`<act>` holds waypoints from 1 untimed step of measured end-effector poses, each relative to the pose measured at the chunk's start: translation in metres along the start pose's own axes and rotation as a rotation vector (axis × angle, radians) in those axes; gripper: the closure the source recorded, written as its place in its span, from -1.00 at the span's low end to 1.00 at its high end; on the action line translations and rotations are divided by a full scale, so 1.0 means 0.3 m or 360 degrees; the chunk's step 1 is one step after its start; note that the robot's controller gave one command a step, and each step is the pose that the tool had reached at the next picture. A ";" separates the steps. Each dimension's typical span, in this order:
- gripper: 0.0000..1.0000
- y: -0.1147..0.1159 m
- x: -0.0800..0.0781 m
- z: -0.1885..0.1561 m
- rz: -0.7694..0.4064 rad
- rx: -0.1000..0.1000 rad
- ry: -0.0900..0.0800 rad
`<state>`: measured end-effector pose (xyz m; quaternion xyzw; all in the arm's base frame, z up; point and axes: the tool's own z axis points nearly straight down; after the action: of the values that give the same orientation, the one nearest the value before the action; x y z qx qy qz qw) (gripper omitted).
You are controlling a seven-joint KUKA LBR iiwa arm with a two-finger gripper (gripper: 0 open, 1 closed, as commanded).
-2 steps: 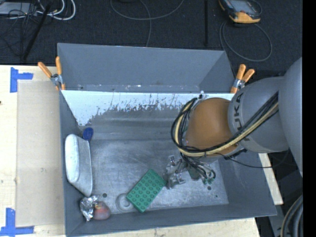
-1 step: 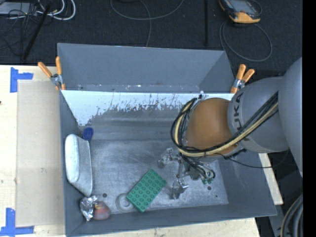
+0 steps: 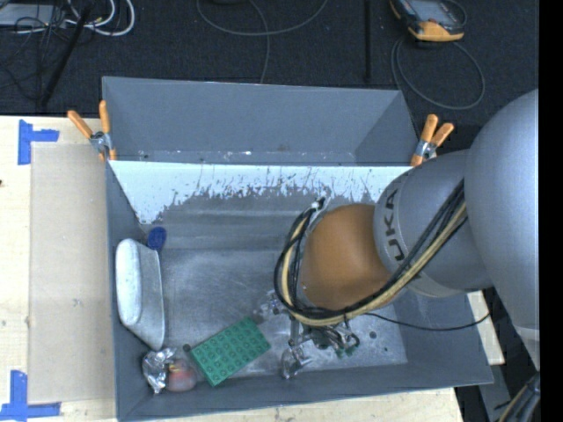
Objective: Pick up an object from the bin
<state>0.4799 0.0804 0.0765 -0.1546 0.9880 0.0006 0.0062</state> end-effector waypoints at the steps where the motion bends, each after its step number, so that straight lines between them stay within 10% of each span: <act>1: -1.00 0.195 -0.134 0.019 -0.0236 0.0000 0.0016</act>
Offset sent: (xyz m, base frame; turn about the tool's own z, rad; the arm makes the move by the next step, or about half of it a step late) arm 0.0186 0.0672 -0.0065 -0.1487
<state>0.5003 0.1482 0.0713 -0.2275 0.9738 -0.0005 0.0014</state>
